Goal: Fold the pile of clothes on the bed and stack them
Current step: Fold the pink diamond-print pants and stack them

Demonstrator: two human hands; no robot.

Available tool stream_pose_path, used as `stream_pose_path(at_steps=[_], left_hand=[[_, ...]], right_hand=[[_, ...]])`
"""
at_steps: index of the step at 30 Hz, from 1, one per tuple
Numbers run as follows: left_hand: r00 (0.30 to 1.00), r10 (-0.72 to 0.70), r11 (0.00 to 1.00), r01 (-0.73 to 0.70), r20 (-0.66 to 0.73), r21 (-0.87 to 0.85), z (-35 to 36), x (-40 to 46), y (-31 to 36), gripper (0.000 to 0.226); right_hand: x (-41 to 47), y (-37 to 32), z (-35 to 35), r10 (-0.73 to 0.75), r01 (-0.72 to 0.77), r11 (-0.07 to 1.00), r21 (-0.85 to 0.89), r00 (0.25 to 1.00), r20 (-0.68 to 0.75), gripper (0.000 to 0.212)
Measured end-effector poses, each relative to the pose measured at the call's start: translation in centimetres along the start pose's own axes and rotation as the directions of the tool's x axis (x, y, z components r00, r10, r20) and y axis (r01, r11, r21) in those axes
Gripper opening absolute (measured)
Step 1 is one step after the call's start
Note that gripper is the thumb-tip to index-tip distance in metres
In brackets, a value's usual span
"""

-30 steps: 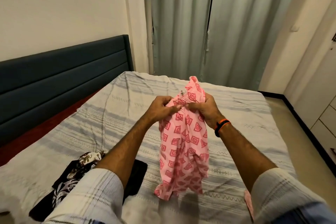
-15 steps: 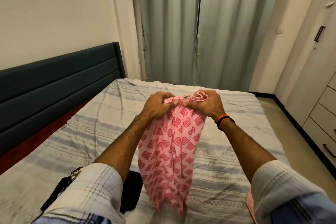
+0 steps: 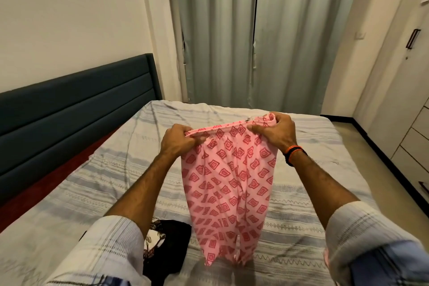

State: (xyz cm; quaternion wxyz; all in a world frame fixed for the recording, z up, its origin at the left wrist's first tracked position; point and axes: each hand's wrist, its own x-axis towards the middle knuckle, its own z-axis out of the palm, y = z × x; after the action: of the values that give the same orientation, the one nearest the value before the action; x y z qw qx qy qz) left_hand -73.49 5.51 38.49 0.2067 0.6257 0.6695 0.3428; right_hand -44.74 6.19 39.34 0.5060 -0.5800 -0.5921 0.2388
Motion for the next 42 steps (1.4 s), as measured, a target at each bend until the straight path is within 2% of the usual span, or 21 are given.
stream_pose_path(at_steps=[5,8,11,14,16,19,21,22,23,25,27,30,32,36,42], left_hand=[[0.981,-0.087,0.953,0.032,-0.174,-0.301,0.5,0.1,0.4,0.03],[0.971,-0.087,0.937,0.003,-0.224,-0.35,0.8,0.1,0.8,0.025],[0.968,-0.069,0.92,-0.032,-0.239,-0.392,1.0,-0.2,1.4,0.022],[0.983,-0.023,0.878,-0.067,-0.183,-0.474,1.0,-0.5,1.7,0.027],[0.995,-0.024,0.827,-0.037,-0.101,-0.562,0.5,-0.9,2.2,0.028],[0.995,-0.002,0.663,0.078,0.102,-0.744,-0.7,-1.2,2.7,0.02],[0.975,0.011,0.559,0.177,0.22,-0.81,-1.3,-0.8,2.7,0.018],[0.97,-0.023,0.533,0.217,0.242,-0.818,-1.2,-0.6,2.7,0.019],[0.968,-0.101,0.555,0.246,0.23,-0.795,-0.6,-0.2,2.4,0.02],[0.958,-0.265,0.726,0.27,0.105,-0.633,0.9,0.4,1.8,0.024],[0.947,-0.316,0.835,0.25,-0.054,-0.489,2.3,0.3,1.9,0.03],[0.945,-0.247,0.918,0.157,-0.214,-0.364,3.9,-0.7,3.9,0.026],[0.953,-0.166,0.954,0.091,-0.252,-0.285,4.8,-1.2,5.2,0.03],[0.975,-0.07,0.985,0.035,-0.209,-0.167,6.1,-1.8,6.5,0.027],[0.999,0.024,0.996,-0.028,-0.046,-0.089,6.4,-2.7,6.9,0.01]], right_hand=[[0.5,0.5,-0.5,0.069,-0.068,0.998,-0.017,0.996,0.059,0.038],[0.7,0.8,-1.1,0.106,-0.109,0.994,0.009,0.983,0.149,0.036],[1.0,1.3,-1.9,0.082,-0.095,0.993,0.07,0.981,0.173,0.038],[0.7,1.0,-2.4,0.064,-0.099,0.976,0.194,0.981,0.181,0.039],[0.5,0.5,-2.9,0.047,-0.117,0.938,0.326,0.975,0.216,0.032],[0.4,-0.2,-3.7,0.0,-0.17,0.847,0.505,0.948,0.318,0.027],[0.6,-0.4,-3.8,0.027,-0.234,0.812,0.535,0.93,0.366,0.026],[0.6,-0.5,-3.4,0.066,-0.244,0.823,0.514,0.938,0.339,0.023],[0.7,-0.3,-2.7,0.13,-0.234,0.87,0.433,0.957,0.258,0.019],[0.9,-0.1,-0.8,0.207,-0.209,0.972,0.108,0.978,0.025,0.019],[0.2,-0.6,1.2,0.195,-0.199,0.978,-0.06,0.979,-0.066,0.027],[-1.0,-2.1,3.8,0.141,-0.15,0.983,-0.108,0.987,-0.08,0.032],[-1.5,-2.9,5.0,0.105,-0.111,0.987,-0.118,0.993,-0.057,0.033],[-2.1,-3.9,6.3,0.094,-0.091,0.989,-0.113,0.995,0.029,0.029],[-2.7,-4.3,6.6,0.099,-0.094,0.995,-0.037,0.981,0.168,0.029]])
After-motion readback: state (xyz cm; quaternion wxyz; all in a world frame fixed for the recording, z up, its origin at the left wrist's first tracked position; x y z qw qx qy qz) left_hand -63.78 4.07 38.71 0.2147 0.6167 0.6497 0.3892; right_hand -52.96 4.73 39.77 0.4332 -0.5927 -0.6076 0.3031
